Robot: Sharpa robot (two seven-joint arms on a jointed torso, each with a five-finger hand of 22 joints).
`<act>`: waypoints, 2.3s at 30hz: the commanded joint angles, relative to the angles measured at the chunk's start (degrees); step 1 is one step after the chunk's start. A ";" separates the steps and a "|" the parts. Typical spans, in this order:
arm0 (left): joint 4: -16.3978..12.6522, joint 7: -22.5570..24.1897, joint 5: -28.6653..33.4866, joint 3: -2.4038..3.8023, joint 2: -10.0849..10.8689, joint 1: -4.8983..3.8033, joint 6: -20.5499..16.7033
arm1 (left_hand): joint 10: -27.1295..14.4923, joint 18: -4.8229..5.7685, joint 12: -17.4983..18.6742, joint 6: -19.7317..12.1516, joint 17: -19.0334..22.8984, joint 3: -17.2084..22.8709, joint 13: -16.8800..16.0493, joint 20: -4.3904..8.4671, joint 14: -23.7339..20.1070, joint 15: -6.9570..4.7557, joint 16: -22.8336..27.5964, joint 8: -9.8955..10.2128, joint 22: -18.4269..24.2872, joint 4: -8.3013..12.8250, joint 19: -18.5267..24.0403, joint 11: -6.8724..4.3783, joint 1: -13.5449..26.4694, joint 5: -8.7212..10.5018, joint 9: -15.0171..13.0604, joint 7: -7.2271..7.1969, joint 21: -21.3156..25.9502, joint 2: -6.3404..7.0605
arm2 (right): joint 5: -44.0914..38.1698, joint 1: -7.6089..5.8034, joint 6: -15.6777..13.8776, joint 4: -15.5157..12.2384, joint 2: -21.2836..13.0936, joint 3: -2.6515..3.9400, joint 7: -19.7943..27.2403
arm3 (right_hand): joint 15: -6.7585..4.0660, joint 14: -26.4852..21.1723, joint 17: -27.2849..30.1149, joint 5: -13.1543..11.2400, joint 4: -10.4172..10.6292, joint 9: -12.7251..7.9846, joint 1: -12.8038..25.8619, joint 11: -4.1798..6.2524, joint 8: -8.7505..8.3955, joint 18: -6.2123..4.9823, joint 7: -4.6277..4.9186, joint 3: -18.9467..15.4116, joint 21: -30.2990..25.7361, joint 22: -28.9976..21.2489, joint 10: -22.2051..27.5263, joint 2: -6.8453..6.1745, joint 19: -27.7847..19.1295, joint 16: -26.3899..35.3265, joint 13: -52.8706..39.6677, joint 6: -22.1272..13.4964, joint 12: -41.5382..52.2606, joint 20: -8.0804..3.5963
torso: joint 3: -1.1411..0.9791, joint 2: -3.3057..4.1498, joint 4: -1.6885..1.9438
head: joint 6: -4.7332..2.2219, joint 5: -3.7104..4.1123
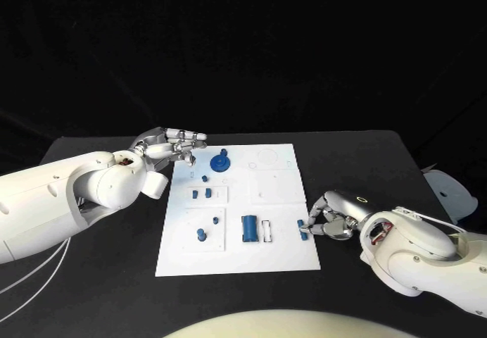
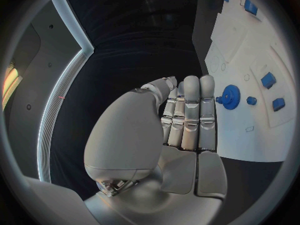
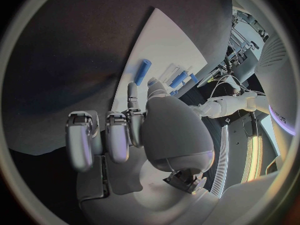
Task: Assemble the parts on the task board
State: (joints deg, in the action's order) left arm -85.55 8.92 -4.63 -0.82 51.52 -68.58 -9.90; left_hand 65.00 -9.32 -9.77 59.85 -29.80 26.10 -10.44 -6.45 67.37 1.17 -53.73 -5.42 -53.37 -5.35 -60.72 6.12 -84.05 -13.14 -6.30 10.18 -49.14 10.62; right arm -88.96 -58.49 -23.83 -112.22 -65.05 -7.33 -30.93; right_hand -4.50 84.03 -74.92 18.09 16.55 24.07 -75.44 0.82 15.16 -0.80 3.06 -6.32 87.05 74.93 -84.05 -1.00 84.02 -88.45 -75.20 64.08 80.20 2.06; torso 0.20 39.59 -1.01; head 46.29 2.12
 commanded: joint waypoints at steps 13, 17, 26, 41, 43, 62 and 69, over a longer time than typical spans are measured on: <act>-0.28 0.18 0.03 0.01 0.12 -0.05 1.20 | -0.49 -0.64 -0.28 -0.29 0.07 -0.29 -0.09 -0.21 -0.10 0.38 -0.37 -0.23 0.07 -0.07 -0.19 0.08 0.16 0.09 0.07 0.25 0.15 -0.21 | -3.20 1.03 3.16 2.00 2.87 -0.04 -1.38 | -0.04 5.19 -11.50 0.38 -0.02 0.15 0.41 0.44 0.18 0.19 -0.29 -0.57 0.25 14.28 -1.09 -0.10 4.78 0.10 -6.41 0.72 -0.42 0.01 | 0.04 -0.01 -0.03 | 0.42 -0.29; -0.35 0.14 0.03 0.01 0.20 -0.05 1.26 | -0.61 -0.66 -0.44 -0.34 0.18 -0.34 -0.09 -0.21 -0.14 0.39 -0.40 -0.28 0.16 -0.05 -0.17 0.09 0.20 0.10 0.12 0.25 0.30 -0.26 | -3.86 1.27 3.65 2.57 3.71 -0.05 -1.46 | -0.13 5.18 -11.45 0.29 -0.21 0.22 0.05 0.56 0.17 0.16 -0.40 -0.51 0.09 14.23 -1.12 -0.18 4.71 0.12 -6.45 0.81 -0.38 -0.07 | 0.10 -0.02 0.01 | 0.37 -0.54; -0.51 0.07 0.03 0.01 0.43 -0.06 1.23 | -0.61 -0.66 -0.44 -0.34 0.18 -0.34 -0.09 -0.21 -0.14 0.39 -0.40 -0.28 0.16 -0.05 -0.17 0.09 0.20 0.10 0.12 0.25 0.30 -0.26 | -6.83 1.45 6.60 3.49 4.58 -0.07 -1.82 | -0.31 5.14 -11.30 -1.33 -1.18 0.44 -2.44 0.68 -0.14 0.11 -0.48 -0.16 -0.14 14.16 -1.03 -0.92 4.61 0.21 -6.37 0.74 -0.63 -0.31 | 0.10 -0.06 -0.04 | 0.58 -0.85; -0.62 0.00 0.03 0.01 0.58 -0.06 1.25 | -0.65 -0.66 -0.50 -0.34 0.21 -0.34 -0.09 -0.22 -0.15 0.40 -0.41 -0.30 0.21 -0.11 -0.15 0.10 0.26 0.09 0.13 0.26 0.37 -0.36 | -10.33 1.52 6.43 3.86 5.59 -0.11 -2.42 | -0.73 5.22 -11.66 -0.31 -4.29 0.53 -9.78 1.20 -1.05 0.22 -0.94 5.99 0.34 14.31 -0.96 -0.77 4.83 0.06 -6.39 1.21 -0.95 -0.76 | 0.05 -0.08 -0.04 | 0.53 -0.91; -0.62 -0.02 0.03 0.01 0.59 -0.06 1.25 | -0.65 -0.66 -0.50 -0.34 0.21 -0.34 -0.09 -0.22 -0.15 0.40 -0.41 -0.30 0.21 -0.11 -0.15 0.10 0.26 0.09 0.13 0.26 0.37 -0.36 | -9.50 1.49 4.96 3.18 5.34 -0.10 -2.60 | -0.77 5.23 -11.70 1.37 -3.95 0.58 -9.49 1.23 -1.16 0.26 -1.00 6.85 0.50 14.35 -1.02 -0.95 4.90 0.04 -6.44 1.26 -0.93 -0.80 | 0.05 -0.07 -0.03 | 0.49 -0.95; -0.58 0.05 0.03 0.01 0.34 -0.06 1.23 | -0.74 -0.69 -0.61 -0.36 0.28 -0.20 -0.09 -0.21 -0.18 0.37 -0.43 -0.34 0.27 0.04 -0.13 0.06 0.04 0.04 0.17 0.23 0.48 -0.53 | 4.11 -0.11 -3.93 -0.45 7.31 0.07 -2.56 | -0.80 5.36 -12.26 3.94 -1.30 1.14 -6.75 1.23 -1.31 0.41 -1.02 9.76 1.21 14.56 -1.35 -1.75 5.22 -0.22 -6.72 1.41 -0.71 -0.83 | 0.08 0.01 0.04 | 0.29 -0.87; -0.61 0.02 0.03 0.02 0.32 -0.06 1.25 | -0.74 -0.69 -0.61 -0.36 0.28 -0.20 -0.09 -0.21 -0.18 0.37 -0.43 -0.34 0.27 0.04 -0.13 0.06 0.04 0.04 0.17 0.23 0.48 -0.53 | 8.78 0.03 -3.78 0.55 9.39 0.06 -2.31 | -0.77 5.36 -12.28 5.06 -0.54 1.38 -5.80 1.19 -1.31 0.41 -0.96 10.42 1.21 14.56 -1.40 -2.32 5.21 -0.23 -6.77 1.43 -0.68 -0.83 | 0.05 0.01 0.02 | 0.39 -0.95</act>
State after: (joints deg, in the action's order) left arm -86.00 8.69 -4.63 -0.84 51.97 -68.59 -9.55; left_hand 64.55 -9.32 -10.00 59.54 -29.61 26.10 -10.44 -6.45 67.36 1.17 -53.95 -5.42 -53.16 -5.35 -60.72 6.16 -84.05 -13.14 -6.19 10.30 -48.80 10.62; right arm -84.50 -58.56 -26.81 -111.89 -56.02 -7.26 -33.21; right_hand -4.93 84.04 -74.93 22.98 15.82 25.08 -81.83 1.67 13.44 -0.80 2.33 3.90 87.97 74.94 -84.18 -3.53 84.03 -88.46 -75.24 65.21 79.36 1.63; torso 0.27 39.59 -0.98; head 46.59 1.25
